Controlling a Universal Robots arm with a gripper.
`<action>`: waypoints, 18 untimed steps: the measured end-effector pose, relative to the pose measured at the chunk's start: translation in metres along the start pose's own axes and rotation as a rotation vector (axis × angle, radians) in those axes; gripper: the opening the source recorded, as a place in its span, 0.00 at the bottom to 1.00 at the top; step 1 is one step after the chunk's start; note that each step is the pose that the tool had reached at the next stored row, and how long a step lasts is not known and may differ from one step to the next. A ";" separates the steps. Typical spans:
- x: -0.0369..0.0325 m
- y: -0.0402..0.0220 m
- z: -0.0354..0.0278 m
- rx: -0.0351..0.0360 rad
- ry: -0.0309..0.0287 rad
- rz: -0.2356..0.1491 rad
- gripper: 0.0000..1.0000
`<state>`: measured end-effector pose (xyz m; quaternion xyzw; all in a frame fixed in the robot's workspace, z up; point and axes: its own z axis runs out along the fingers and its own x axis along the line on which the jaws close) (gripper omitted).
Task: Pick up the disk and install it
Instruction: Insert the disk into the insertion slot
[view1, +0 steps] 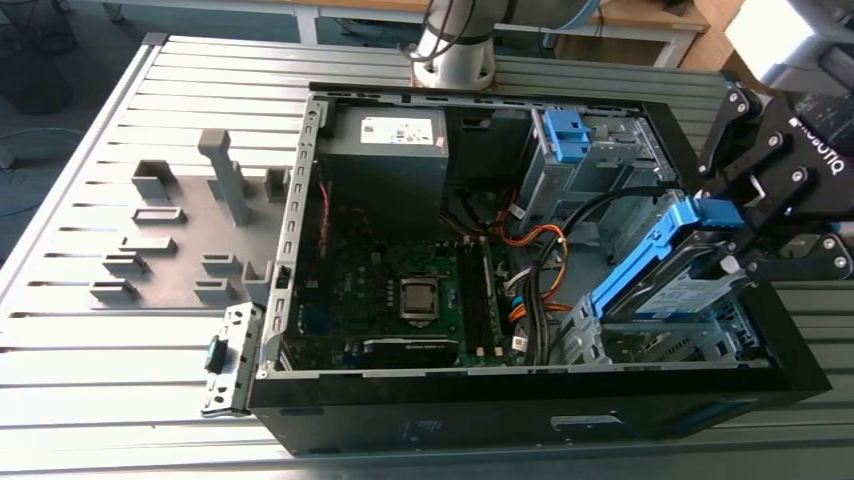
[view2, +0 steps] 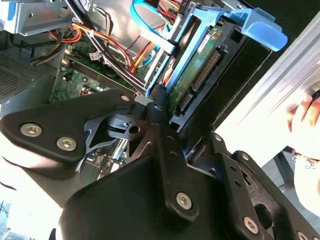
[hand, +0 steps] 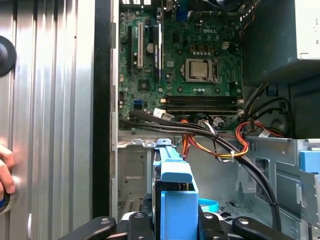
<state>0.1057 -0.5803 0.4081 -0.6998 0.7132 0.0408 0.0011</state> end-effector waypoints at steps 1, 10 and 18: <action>0.0001 -0.0001 0.0014 0.0000 0.0001 0.000 0.36; 0.0007 -0.0007 0.0124 0.0000 0.0001 0.000 0.36; 0.0010 -0.0010 0.0175 0.0000 0.0003 0.000 0.36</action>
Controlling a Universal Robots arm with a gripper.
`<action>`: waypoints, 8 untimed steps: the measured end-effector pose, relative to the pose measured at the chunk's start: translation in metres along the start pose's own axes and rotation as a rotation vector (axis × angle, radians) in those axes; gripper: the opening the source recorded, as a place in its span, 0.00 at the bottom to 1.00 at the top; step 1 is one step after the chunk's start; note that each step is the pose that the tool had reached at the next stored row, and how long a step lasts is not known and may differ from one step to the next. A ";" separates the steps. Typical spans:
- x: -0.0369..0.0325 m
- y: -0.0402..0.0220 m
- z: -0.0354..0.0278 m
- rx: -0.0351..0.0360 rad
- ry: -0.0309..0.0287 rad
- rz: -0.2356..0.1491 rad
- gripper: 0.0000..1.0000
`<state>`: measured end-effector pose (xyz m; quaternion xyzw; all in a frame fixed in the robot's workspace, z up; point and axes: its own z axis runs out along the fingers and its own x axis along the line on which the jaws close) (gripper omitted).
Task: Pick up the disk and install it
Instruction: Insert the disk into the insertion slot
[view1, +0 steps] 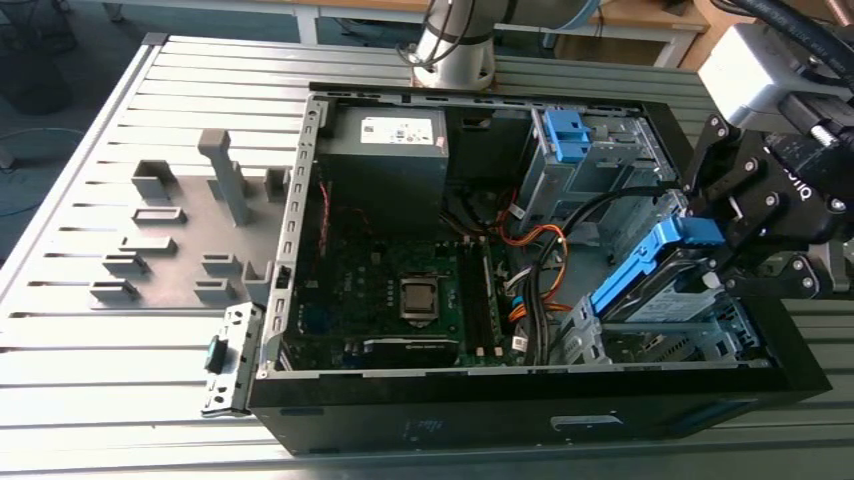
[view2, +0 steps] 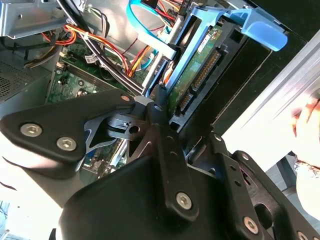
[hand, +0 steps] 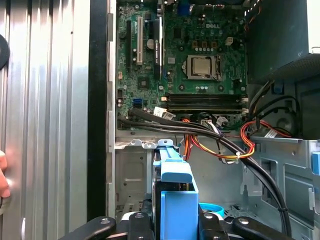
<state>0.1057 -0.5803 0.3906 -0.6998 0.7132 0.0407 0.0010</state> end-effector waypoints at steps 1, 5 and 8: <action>0.0000 0.0000 0.0000 0.0000 0.0000 0.000 0.36; 0.0000 0.0000 0.0003 0.0000 -0.0002 0.000 0.49; 0.0000 0.0000 0.0003 0.0000 0.0000 0.000 0.49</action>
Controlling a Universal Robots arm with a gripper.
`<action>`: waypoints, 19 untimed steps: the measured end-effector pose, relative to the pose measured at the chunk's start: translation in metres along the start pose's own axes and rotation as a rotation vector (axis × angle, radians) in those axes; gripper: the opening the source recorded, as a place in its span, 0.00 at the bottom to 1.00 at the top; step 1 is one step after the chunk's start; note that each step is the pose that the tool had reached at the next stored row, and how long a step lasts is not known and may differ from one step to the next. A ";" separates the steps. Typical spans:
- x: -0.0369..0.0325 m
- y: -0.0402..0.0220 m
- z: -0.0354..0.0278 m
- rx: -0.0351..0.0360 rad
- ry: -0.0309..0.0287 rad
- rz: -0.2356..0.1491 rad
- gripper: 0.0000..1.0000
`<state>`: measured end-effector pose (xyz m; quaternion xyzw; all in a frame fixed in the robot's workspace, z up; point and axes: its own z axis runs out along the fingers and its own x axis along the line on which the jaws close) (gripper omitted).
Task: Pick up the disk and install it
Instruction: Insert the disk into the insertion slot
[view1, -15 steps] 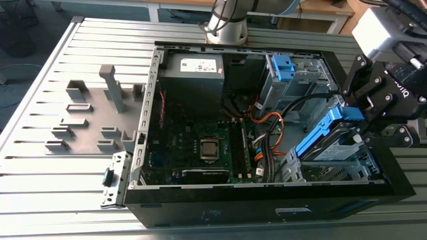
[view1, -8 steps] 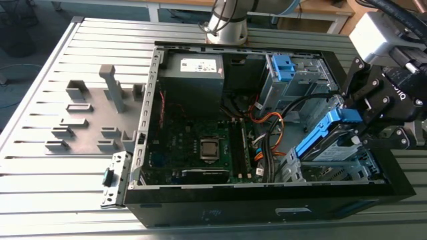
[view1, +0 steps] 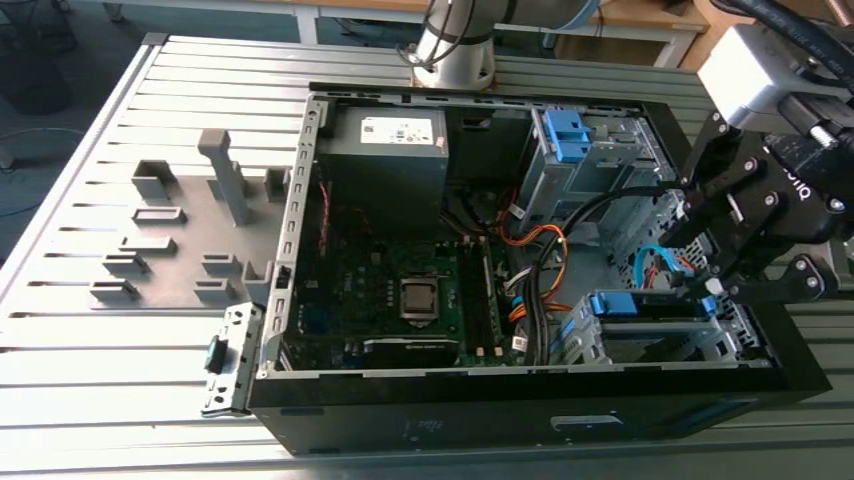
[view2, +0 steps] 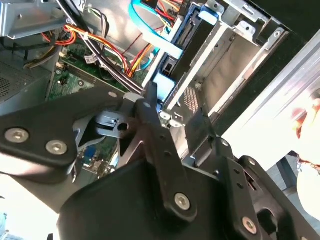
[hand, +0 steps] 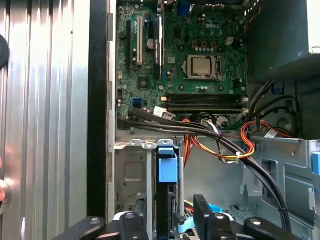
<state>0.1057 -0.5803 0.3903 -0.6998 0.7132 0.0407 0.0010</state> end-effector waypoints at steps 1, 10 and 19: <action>0.0000 0.0000 0.0000 0.0000 0.0000 0.000 0.48; 0.0000 0.0000 0.0003 0.0000 0.0000 0.000 0.13; 0.0000 -0.0001 0.0007 0.0000 -0.0002 0.000 0.11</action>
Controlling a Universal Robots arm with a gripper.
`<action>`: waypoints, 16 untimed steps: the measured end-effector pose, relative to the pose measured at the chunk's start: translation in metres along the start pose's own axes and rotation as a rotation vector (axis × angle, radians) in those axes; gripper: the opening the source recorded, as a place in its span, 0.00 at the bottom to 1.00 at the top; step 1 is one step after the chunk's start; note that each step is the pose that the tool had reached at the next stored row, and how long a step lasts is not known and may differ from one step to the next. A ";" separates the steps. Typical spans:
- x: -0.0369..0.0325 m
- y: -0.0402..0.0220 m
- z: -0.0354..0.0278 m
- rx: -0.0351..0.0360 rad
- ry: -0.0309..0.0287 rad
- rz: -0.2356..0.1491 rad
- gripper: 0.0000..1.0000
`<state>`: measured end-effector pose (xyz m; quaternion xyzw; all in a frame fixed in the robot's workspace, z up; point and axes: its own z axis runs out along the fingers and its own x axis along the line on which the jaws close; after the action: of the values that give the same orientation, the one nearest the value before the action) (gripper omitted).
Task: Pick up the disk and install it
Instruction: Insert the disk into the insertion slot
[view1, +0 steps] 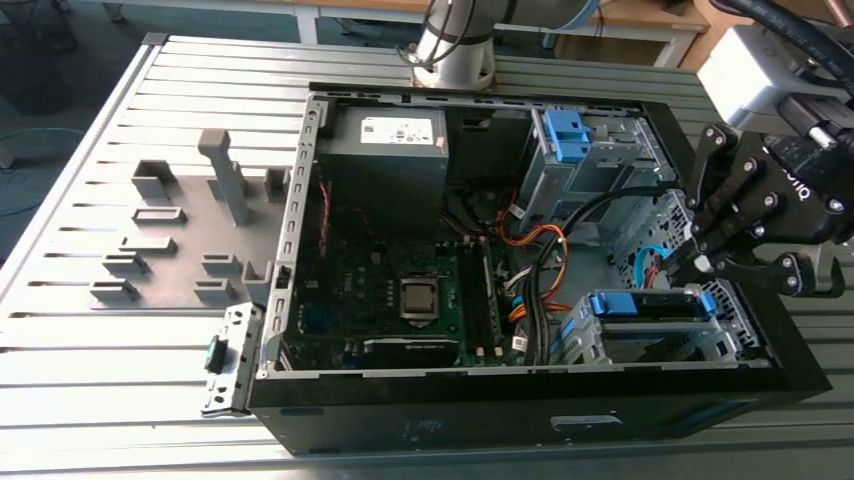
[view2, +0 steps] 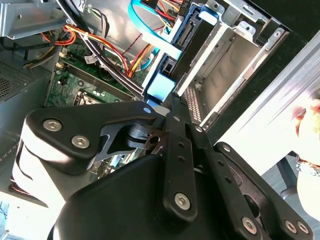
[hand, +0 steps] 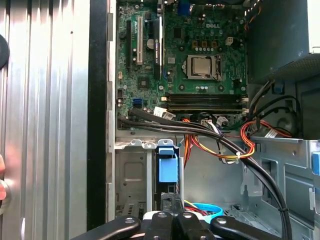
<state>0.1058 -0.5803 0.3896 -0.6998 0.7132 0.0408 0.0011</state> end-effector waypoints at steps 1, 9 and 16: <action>0.0000 -0.0005 0.0005 0.0000 -0.0003 0.000 0.11; -0.0003 -0.0287 0.0093 -0.0085 0.0001 0.000 0.11; -0.0046 -0.0586 0.0173 -0.0159 0.0005 0.001 0.11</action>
<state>0.1634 -0.5756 0.3693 -0.6994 0.7132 0.0463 -0.0047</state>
